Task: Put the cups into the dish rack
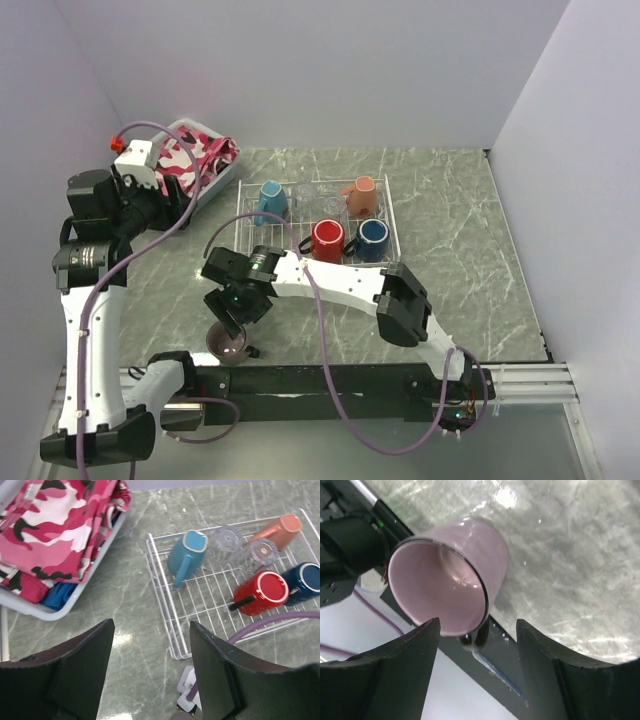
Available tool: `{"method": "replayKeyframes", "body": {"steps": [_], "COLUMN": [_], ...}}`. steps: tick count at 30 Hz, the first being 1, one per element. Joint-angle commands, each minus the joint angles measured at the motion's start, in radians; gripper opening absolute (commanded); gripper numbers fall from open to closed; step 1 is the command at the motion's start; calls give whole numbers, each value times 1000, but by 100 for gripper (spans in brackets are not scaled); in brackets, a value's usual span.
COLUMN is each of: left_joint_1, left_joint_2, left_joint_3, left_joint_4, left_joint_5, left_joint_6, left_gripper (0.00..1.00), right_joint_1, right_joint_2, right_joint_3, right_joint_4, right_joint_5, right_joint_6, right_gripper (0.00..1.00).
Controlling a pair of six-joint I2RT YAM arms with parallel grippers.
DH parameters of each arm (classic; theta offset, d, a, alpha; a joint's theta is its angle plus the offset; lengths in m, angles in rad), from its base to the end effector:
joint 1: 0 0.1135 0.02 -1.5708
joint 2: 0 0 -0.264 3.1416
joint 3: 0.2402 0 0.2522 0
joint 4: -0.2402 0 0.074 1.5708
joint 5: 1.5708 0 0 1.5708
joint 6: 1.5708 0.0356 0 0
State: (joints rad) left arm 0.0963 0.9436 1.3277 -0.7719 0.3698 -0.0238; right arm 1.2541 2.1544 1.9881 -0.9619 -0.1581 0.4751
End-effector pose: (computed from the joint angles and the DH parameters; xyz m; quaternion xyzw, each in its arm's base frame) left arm 0.1694 0.0034 0.4341 0.0534 0.8206 -0.1327 0.5533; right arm 0.1391 0.4424 0.2538 -0.3853 0.8931 0.2165 0.0834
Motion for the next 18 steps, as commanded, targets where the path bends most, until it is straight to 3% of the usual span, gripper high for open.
{"method": "replayKeyframes", "body": {"steps": [1,8,18], "left_joint_1": [40,118,163], "left_joint_2": [4,37,55], "left_joint_3": [1,17,61], "left_joint_4": [54,31,-36], "left_joint_5": [40,138,204], "left_joint_6": [-18,12,59], "left_gripper": [67,67,67], "right_joint_1": [-5,-10,-13], "right_joint_2": [33,85,228], "right_joint_3": [78,41,164], "right_joint_4": [29,81,92], "right_joint_5": [26,58,94], "right_joint_6": [-16,-36,-116], "right_gripper": [69,66,60]}}
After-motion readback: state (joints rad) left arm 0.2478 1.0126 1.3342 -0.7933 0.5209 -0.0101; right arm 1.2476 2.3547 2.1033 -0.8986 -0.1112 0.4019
